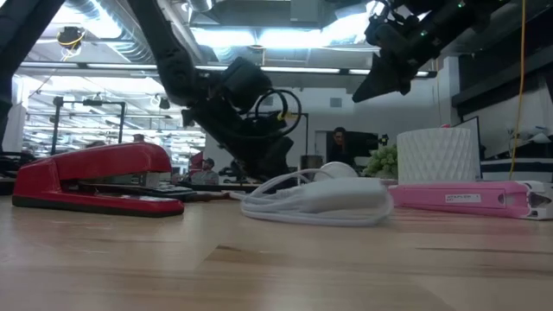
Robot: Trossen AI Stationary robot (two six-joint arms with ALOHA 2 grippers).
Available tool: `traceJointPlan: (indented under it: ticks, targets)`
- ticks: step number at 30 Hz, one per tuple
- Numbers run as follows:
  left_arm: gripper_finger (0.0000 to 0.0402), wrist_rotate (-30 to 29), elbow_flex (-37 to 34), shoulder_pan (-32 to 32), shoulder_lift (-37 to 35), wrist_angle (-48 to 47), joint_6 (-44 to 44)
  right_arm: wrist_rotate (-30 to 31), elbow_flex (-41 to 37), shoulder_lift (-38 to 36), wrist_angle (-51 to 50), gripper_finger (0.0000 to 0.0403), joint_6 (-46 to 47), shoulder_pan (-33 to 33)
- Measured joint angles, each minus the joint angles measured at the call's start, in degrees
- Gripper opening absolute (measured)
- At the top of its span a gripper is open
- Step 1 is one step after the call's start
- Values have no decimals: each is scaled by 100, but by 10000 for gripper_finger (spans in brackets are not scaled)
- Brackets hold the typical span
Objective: Screw lightbulb
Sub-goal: Insert the white lightbulb into the golden lamp
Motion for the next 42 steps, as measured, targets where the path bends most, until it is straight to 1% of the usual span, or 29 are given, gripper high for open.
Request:
traceJointPlan:
  ticks: [5, 12, 18, 24, 27, 30, 34, 38, 42]
  targets:
    - [186, 33, -12, -409, -104, -245, -81, -4, 0, 0, -247, 7, 1, 2]
    - [186, 80, -36, -893, -464, -895, -338, -8, 0, 2, -388, 7, -4, 6]
    - [186, 54, -58, -1096, -790, -1157, -423, -53, -2, 2, -364, 8, -179, 6]
    - [186, 25, -62, -1204, -1347, -1912, -496, -55, -2, 2, -370, 8, -181, 6]
    - [186, 5, -62, -1304, -1515, -2198, -521, -55, -2, 2, -344, 8, -184, 6]
    - [186, 22, -59, -1467, -1608, -2177, -594, -55, -2, 2, -348, 8, -185, 6]
    - [186, 250, -51, -1771, -1612, -1981, -734, -57, -2, 2, -350, 8, -186, 6]
    - [186, 264, -45, -2076, -1535, -1632, -651, -57, -4, 2, -312, 8, -186, 4]
    - [186, 253, -40, -2231, -1342, -1129, -609, -60, -4, 2, -265, 8, -187, 5]
